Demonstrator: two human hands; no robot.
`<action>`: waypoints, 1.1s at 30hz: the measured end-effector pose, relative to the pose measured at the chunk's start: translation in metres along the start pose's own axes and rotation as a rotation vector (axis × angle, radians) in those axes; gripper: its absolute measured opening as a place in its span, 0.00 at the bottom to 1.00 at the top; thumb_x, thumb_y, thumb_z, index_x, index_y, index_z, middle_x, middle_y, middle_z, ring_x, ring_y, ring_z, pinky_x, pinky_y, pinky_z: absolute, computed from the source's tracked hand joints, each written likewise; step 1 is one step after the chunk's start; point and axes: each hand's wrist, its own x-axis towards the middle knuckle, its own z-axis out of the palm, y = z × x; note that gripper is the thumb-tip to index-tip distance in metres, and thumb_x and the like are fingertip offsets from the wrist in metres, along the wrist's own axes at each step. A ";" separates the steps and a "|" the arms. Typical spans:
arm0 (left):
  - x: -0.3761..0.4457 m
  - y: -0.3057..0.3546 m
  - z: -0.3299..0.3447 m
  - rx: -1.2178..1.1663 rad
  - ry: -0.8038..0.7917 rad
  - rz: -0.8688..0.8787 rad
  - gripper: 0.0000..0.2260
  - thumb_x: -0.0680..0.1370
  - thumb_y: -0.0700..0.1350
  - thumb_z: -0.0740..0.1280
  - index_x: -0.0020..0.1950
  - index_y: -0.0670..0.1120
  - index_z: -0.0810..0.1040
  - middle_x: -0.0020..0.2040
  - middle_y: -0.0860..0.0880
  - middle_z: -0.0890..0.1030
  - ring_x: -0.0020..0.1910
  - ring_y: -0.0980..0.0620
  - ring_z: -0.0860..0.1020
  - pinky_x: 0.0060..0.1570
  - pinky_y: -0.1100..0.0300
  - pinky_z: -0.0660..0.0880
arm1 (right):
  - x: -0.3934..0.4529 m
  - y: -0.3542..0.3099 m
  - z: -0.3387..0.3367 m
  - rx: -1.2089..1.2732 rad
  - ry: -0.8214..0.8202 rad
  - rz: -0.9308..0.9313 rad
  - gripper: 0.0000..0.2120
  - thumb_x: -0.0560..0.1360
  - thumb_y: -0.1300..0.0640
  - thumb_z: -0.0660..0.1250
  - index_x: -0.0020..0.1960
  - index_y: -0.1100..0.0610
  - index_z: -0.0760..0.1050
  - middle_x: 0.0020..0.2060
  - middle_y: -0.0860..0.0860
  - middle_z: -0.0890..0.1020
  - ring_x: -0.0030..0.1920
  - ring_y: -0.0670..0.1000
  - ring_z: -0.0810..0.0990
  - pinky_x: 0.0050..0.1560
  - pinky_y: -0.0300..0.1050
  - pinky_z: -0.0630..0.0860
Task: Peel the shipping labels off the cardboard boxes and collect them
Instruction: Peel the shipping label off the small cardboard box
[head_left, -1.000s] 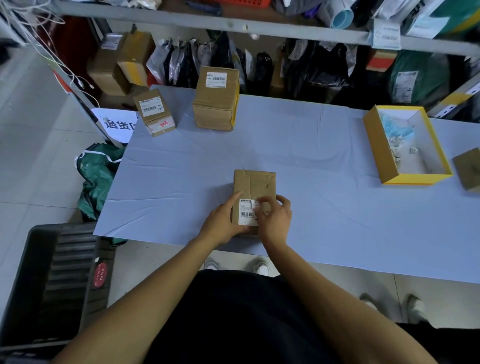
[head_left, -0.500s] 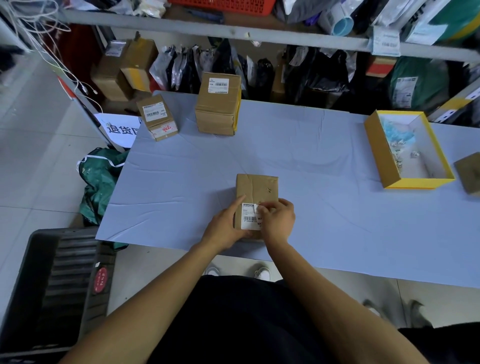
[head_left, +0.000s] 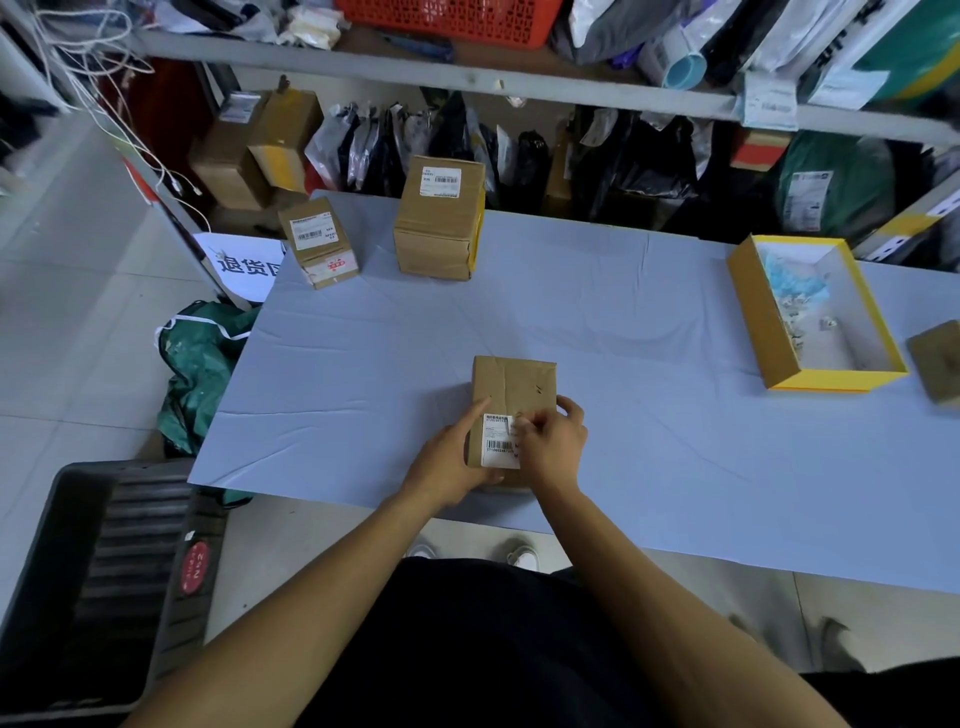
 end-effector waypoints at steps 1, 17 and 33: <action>0.000 0.000 0.000 -0.002 -0.003 0.007 0.44 0.70 0.44 0.78 0.78 0.60 0.56 0.69 0.50 0.74 0.64 0.49 0.75 0.63 0.55 0.74 | 0.000 0.001 -0.001 0.046 0.006 0.004 0.06 0.75 0.60 0.65 0.43 0.58 0.80 0.69 0.53 0.67 0.66 0.57 0.69 0.57 0.44 0.69; 0.008 -0.011 0.006 -0.157 -0.126 0.029 0.47 0.70 0.44 0.77 0.78 0.60 0.51 0.72 0.50 0.67 0.65 0.53 0.72 0.62 0.61 0.73 | 0.001 0.005 -0.009 0.131 -0.033 -0.043 0.10 0.71 0.57 0.71 0.34 0.46 0.76 0.68 0.52 0.67 0.65 0.55 0.71 0.62 0.54 0.73; 0.023 -0.018 0.011 -0.097 -0.154 0.013 0.51 0.62 0.55 0.78 0.74 0.71 0.47 0.76 0.49 0.58 0.70 0.50 0.68 0.69 0.49 0.71 | 0.010 0.013 -0.011 0.073 -0.104 -0.101 0.05 0.76 0.57 0.67 0.42 0.54 0.79 0.67 0.56 0.69 0.65 0.56 0.72 0.63 0.52 0.71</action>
